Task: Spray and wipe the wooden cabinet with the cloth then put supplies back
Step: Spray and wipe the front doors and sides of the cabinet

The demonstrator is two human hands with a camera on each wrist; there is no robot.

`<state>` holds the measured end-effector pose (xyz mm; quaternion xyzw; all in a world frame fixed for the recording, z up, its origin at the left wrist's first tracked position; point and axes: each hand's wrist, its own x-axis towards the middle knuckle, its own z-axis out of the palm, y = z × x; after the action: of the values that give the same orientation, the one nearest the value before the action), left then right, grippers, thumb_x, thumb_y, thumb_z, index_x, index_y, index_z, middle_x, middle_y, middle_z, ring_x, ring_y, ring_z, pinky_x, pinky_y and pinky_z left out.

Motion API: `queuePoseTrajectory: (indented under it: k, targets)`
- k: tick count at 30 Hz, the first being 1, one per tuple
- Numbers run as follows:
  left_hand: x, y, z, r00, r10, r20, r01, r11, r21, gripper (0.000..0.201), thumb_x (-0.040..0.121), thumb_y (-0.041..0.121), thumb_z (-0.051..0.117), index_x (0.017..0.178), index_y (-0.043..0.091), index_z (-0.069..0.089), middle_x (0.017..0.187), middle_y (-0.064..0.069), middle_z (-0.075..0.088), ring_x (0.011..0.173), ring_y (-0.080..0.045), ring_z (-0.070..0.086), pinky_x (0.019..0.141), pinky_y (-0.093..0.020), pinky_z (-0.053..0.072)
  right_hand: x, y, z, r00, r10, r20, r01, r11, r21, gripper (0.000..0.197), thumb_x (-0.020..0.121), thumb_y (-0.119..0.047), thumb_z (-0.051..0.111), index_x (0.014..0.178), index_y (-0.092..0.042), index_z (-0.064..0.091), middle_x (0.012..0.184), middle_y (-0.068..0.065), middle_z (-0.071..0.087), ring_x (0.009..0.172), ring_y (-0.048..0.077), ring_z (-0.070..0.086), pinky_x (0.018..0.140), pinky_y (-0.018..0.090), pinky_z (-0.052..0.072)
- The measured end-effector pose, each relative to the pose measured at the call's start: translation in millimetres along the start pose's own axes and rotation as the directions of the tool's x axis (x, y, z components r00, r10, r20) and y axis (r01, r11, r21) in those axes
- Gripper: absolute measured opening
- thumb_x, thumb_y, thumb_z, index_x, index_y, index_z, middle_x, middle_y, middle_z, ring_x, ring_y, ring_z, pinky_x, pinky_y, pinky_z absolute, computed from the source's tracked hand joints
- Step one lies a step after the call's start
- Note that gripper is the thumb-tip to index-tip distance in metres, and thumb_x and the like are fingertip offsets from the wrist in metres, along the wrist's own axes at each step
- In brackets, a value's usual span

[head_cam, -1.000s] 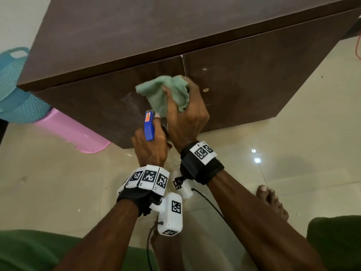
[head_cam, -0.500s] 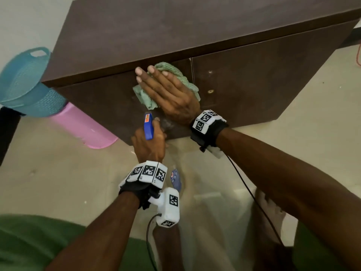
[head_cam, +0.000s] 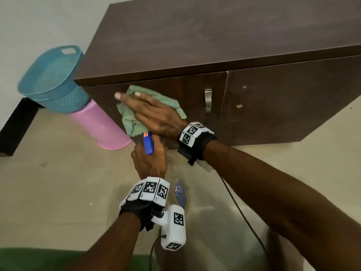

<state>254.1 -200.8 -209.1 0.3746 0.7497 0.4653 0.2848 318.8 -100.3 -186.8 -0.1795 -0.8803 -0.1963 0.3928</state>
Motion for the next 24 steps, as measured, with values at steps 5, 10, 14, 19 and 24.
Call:
queuePoseTrajectory:
  k: [5,10,14,19,24]
  targets:
    - [22,-23,-9,0.999,-0.003,-0.038,0.006,0.997,0.071,0.064,0.069,0.062,0.029,0.079,0.013,0.069,0.087,-0.022,0.074,0.091,-0.046,0.065,0.094,-0.048,0.048,1,19,11,0.979,-0.2,-0.033,0.191,0.966,-0.173,0.027,0.094,-0.001,0.056,0.12,0.002,0.062,0.134,0.016,0.058,0.128,0.042,0.05,0.105,0.056,0.041]
    - [12,-14,-13,0.997,-0.044,-0.058,0.051,0.991,0.121,0.041,0.099,0.034,0.056,0.107,-0.005,0.066,0.115,-0.03,0.066,0.114,-0.046,0.052,0.096,-0.045,0.04,53,1,26,0.988,-0.031,-0.152,-0.005,0.974,-0.229,0.037,0.089,-0.002,0.062,0.126,0.001,0.06,0.135,0.013,0.059,0.128,0.035,0.053,0.111,0.049,0.038]
    - [27,-30,-20,0.981,-0.168,-0.095,0.172,0.984,0.036,0.071,0.083,0.064,0.039,0.104,0.003,0.07,0.11,-0.022,0.071,0.105,-0.05,0.062,0.101,-0.046,0.045,21,-15,57,0.964,-0.135,0.23,0.174,0.972,-0.16,0.047,0.097,-0.001,0.039,0.143,0.006,0.036,0.152,0.018,0.035,0.143,0.031,0.032,0.118,0.044,0.028]
    - [31,-53,-29,0.971,-0.202,-0.131,0.201,0.979,-0.02,0.077,0.068,0.068,0.03,0.097,0.009,0.069,0.1,-0.015,0.074,0.095,-0.047,0.066,0.093,-0.055,0.053,-10,-16,78,0.899,-0.262,0.35,0.304,0.95,-0.068,0.05,0.093,-0.005,0.052,0.141,0.005,0.041,0.15,0.02,0.038,0.142,0.034,0.033,0.115,0.048,0.031]
    - [34,-62,-36,0.974,-0.159,-0.161,0.156,0.987,-0.032,0.064,0.076,0.07,0.036,0.096,0.017,0.065,0.102,-0.015,0.071,0.097,-0.045,0.067,0.09,-0.056,0.056,54,6,45,0.97,-0.245,-0.006,0.236,0.941,-0.241,0.035,0.098,-0.009,0.052,0.132,0.0,0.055,0.137,0.015,0.056,0.128,0.033,0.053,0.107,0.051,0.04]
